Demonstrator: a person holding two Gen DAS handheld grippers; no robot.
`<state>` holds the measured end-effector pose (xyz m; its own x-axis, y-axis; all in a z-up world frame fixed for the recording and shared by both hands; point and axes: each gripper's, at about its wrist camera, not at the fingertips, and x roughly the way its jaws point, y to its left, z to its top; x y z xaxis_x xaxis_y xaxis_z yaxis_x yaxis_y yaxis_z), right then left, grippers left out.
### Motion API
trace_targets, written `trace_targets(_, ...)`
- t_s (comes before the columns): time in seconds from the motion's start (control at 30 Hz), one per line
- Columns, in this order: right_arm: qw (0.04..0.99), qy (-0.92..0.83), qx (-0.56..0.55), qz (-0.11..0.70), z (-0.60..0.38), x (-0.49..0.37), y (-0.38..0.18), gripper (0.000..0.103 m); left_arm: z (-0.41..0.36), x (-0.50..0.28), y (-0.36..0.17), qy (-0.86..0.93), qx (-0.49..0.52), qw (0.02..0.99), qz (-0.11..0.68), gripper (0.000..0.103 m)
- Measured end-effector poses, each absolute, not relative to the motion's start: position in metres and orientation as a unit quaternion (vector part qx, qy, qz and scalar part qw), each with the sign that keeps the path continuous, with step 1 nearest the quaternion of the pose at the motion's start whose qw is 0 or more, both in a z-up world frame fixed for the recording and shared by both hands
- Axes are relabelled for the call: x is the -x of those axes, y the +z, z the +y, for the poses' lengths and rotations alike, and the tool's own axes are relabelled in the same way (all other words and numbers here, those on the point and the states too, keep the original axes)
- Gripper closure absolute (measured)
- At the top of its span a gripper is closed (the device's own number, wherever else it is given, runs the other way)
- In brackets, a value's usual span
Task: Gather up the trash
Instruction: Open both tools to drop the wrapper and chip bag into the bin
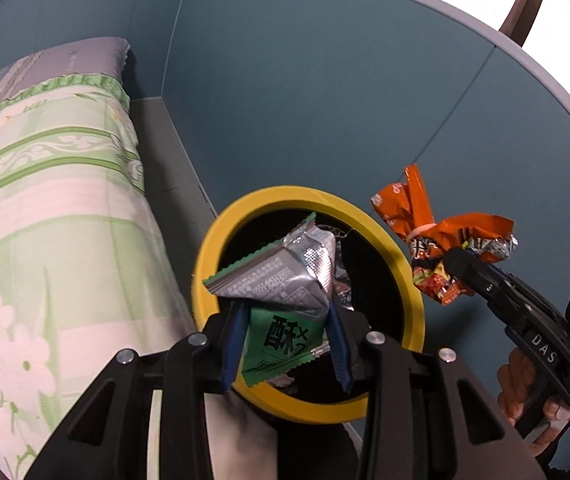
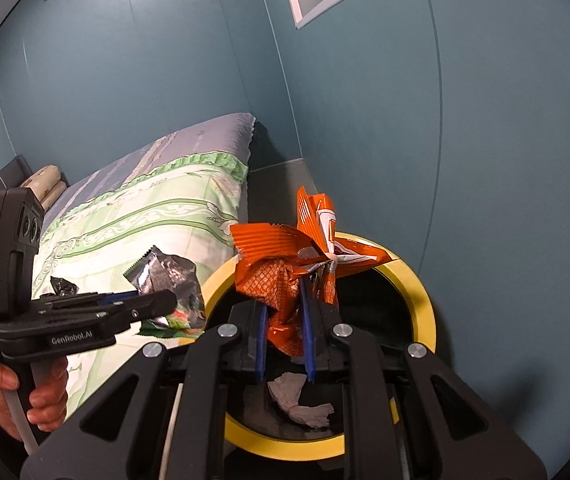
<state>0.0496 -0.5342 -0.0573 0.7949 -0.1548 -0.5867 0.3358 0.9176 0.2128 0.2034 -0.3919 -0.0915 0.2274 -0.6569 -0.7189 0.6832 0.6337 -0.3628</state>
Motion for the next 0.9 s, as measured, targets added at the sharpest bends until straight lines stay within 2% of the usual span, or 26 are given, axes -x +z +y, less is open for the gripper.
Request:
trace_targets(0.43,0.927,-0.143,-0.164,0.307,-0.549,-0.06,-0.068,0.088,-0.43,-0.202,-0.113,-0.438,-0.031,0.767,0.468,0.067)
trace_targets(0.53,0.926,-0.138,-0.165,0.309,-0.551,-0.062,-0.069,0.083,-0.43,-0.205,-0.115,-0.436,-0.021,0.765,0.474,0.064)
trace_targets(0.6,0.926,-0.142,-0.166,0.308,-0.549,-0.063,-0.067,0.076,-0.428,-0.207,-0.116,-0.436,-0.014,0.764,0.476,0.053)
trace_targets(0.73,0.924,-0.149,-0.172,0.309,-0.552,-0.064,-0.069,0.072,-0.423,-0.21,-0.115,-0.436,-0.001,0.765,0.474,0.047)
trace_targets(0.83,0.923,-0.15,-0.175,0.308,-0.554,-0.064,-0.068,0.07,-0.419,-0.213,-0.114,-0.43,0.007,0.769,0.473,0.036)
trace_targets(0.9,0.924,-0.151,-0.175,0.306,-0.554,-0.062,-0.067,0.068,-0.415,-0.216,-0.113,-0.429,0.014,0.768,0.475,0.035)
